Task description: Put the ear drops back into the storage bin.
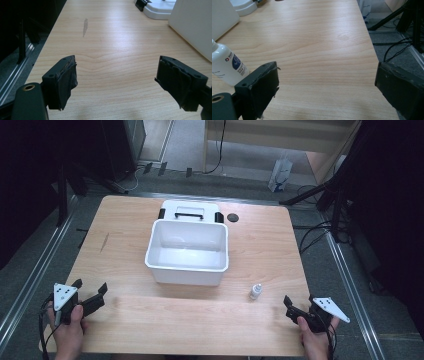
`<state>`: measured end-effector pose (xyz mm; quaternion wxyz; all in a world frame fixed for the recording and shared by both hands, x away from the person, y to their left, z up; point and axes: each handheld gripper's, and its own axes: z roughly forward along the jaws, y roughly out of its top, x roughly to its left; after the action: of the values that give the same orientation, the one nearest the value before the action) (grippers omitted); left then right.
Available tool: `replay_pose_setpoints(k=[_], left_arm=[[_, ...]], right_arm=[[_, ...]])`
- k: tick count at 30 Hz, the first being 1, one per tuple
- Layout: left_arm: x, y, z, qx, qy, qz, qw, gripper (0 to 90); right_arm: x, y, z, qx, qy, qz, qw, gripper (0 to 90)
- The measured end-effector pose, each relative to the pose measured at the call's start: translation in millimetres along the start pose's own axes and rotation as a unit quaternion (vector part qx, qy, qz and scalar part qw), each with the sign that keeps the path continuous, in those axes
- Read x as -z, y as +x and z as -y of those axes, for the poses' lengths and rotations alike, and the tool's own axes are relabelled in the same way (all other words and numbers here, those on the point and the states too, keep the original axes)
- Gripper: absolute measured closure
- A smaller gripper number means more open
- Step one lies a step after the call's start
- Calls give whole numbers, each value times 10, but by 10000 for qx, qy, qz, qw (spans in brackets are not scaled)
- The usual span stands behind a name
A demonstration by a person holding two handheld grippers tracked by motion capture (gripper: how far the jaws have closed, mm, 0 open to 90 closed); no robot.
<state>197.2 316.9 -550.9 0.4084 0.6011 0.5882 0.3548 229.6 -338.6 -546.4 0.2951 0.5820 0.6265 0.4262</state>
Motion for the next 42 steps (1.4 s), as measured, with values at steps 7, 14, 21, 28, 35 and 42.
replay_pose_setpoints(k=[7, 14, 21, 28, 35, 42], left_arm=[[-5, -9, -1, -45, 6, -26, 10000, 174], [-3, -11, 0, -49, -5, -35, 10000, 174], [-9, -19, -3, -82, 16, -26, 10000, 174], [-8, -13, -3, -77, 11, 22, 10000, 174], [-6, -5, -1, -49, -2, 44, 10000, 174], [-2, 4, -1, -27, 8, 79, 10000, 174]], right_arm=[[-16, -3, -6, 13, 79, 22, 10000, 108], [-75, 17, -28, 166, 438, 35, 9989, 123], [-171, 105, -96, 753, 1078, -132, 9912, 125], [-172, 205, -361, 1457, 1648, -365, 9748, 129], [-199, 379, -695, 2319, 2358, -406, 9429, 147], [-265, 647, -918, 3042, 2995, -441, 9032, 189]])
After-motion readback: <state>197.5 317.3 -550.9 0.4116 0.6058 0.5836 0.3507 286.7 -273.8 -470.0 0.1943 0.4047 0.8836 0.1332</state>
